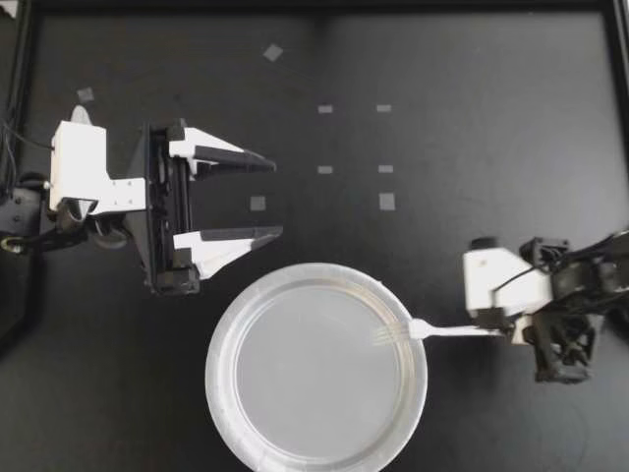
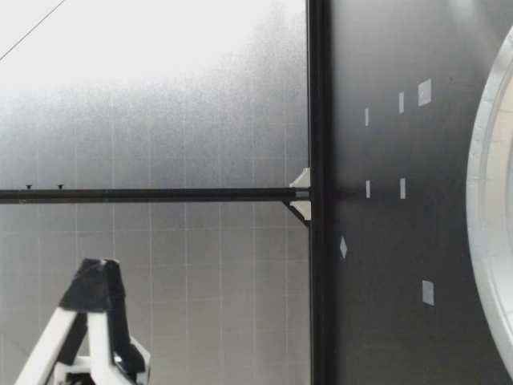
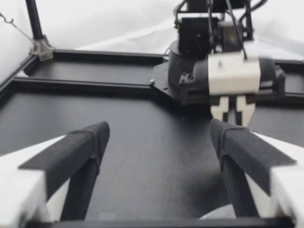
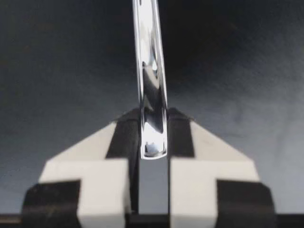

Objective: Pick up the fork and place it on the plate.

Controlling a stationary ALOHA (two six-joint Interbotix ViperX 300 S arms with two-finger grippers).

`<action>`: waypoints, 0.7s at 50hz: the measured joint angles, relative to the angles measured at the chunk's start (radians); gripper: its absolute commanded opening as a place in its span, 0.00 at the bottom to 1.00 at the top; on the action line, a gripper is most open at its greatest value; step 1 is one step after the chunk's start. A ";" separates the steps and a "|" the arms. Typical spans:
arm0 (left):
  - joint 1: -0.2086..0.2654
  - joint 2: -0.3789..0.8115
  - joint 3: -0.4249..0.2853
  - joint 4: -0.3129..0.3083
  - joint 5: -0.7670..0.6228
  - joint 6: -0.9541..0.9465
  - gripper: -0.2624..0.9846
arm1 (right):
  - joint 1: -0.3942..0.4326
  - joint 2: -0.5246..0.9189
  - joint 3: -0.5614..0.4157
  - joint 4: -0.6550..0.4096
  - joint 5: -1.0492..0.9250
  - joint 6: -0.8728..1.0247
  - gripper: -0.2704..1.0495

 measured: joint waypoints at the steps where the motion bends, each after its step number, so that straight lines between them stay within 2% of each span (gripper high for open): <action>1: 0.000 0.000 0.002 0.000 0.000 0.000 0.86 | 0.000 0.009 -0.002 -0.011 0.000 0.006 0.19; 15: 0.006 0.000 0.012 0.000 -0.005 0.005 0.86 | 0.002 0.058 -0.011 -0.143 -0.011 0.078 0.20; 35: 0.011 0.000 0.031 -0.002 -0.031 0.005 0.86 | 0.000 0.104 -0.032 -0.152 -0.061 0.103 0.20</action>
